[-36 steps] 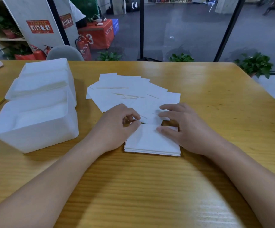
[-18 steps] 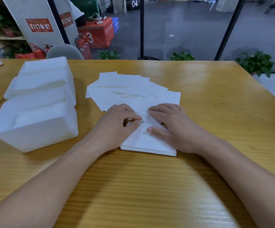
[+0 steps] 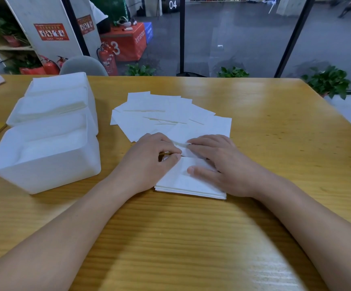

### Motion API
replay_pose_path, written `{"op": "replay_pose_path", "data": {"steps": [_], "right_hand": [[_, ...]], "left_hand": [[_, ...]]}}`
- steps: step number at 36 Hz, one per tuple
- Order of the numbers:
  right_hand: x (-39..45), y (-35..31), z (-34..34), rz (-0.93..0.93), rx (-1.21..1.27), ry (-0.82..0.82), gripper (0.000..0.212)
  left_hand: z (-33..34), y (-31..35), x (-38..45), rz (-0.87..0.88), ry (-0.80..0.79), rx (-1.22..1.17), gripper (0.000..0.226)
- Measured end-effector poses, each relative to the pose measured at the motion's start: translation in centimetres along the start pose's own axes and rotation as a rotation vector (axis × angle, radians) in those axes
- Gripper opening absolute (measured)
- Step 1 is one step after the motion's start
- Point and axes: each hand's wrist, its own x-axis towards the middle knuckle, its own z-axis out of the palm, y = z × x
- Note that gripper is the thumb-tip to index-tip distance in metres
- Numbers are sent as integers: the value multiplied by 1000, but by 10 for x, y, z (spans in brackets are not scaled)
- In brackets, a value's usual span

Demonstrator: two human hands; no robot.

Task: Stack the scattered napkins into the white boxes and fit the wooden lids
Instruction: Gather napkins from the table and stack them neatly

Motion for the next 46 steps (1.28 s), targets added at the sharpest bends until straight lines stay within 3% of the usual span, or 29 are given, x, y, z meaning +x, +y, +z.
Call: {"op": "replay_pose_path", "data": {"steps": [8,10,12,15,21,26,29,34,36,40,46], "right_hand": [[-4,-4,-7,37,81,31,68],[-7,-6,-10,50,162,78,63],[-13,-10,-17,96,393,123,48],[-22,-18,-27,112,647,135,26],[-28,-15,-32,156,680,177,18],[-25,-14,-27,227,549,260,35],[-25,-19,-30,187,503,327,34],[-21,-26,-27,99,379,432,53],[-20,-24,-25,49,328,475,45],[-19,-20,-21,-12,281,518,8],[-23,-15,-33,85,353,578,5]], "left_hand": [[-3,7,-2,-26,55,-4,4],[-4,8,-1,-86,143,-27,19],[-7,7,1,-131,212,-40,41],[-11,4,3,-122,192,-63,63],[-6,4,2,-33,120,-75,10],[-11,19,-2,62,178,-192,2],[-10,22,-5,152,154,-118,7],[-2,20,-4,318,203,52,17],[-1,21,-4,341,224,72,19],[0,22,-3,262,179,-16,9],[-4,11,-1,103,136,-85,6]]}}
